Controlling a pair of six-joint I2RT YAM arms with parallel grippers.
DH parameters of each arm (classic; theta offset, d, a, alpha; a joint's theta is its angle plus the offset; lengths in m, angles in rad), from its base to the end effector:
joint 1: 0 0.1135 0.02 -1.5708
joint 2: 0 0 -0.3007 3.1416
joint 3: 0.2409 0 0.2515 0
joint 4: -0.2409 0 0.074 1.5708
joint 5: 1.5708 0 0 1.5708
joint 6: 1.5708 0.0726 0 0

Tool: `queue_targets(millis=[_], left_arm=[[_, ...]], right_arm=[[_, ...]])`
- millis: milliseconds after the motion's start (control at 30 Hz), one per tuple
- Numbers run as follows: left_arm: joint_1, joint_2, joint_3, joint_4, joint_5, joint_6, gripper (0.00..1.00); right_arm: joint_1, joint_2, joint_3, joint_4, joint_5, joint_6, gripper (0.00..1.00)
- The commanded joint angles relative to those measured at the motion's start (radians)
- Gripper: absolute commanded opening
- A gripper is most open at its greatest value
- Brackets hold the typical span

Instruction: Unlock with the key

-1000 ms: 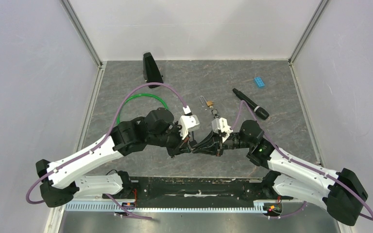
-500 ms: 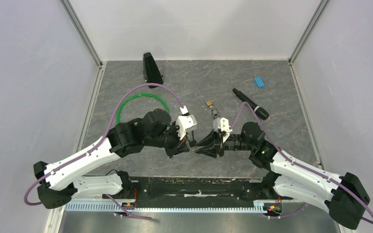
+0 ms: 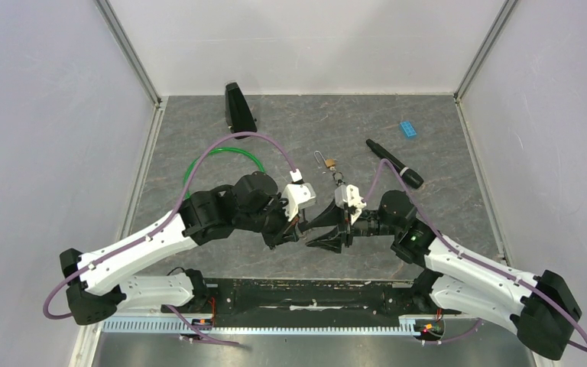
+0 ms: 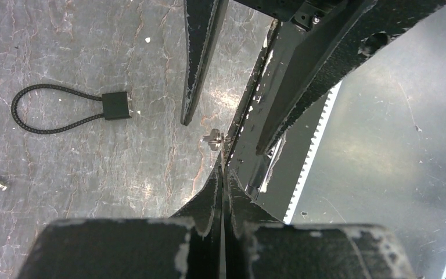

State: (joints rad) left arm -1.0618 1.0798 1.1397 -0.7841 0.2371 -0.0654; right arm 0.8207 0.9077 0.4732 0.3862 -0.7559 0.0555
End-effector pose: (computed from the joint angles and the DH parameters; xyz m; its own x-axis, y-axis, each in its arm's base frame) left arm 0.0956 -0.2063 0.3574 -0.3832 0.5564 -0.7373 0.9114 0.3571 -0.2042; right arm 0.1056 0.1864 0.2960 -0.0883 -0.0356 -0.9955 -0.9961 -0.0032 0.0885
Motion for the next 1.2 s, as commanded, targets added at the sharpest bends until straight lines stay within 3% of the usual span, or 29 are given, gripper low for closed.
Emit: queue_targets(millis=[0, 433, 767, 1167], left_arm=[[0.001, 0.004, 0.037, -0.003, 0.016, 0.025, 0.02], [0.001, 0.003, 0.037, -0.005, 0.070, 0.055, 0.02], [0.000, 0.000, 0.040, -0.003, 0.076, 0.059, 0.02], [0.001, 0.006, 0.045, -0.003, 0.094, 0.064, 0.02]], right_arm=[[-0.002, 0.024, 0.053, 0.097, -0.054, 0.042, 0.49], [-0.001, 0.074, 0.076, 0.085, -0.086, 0.035, 0.21], [-0.001, 0.080, 0.074, 0.064, -0.126, 0.021, 0.16], [0.000, 0.084, 0.081, 0.027, -0.141, -0.010, 0.00]])
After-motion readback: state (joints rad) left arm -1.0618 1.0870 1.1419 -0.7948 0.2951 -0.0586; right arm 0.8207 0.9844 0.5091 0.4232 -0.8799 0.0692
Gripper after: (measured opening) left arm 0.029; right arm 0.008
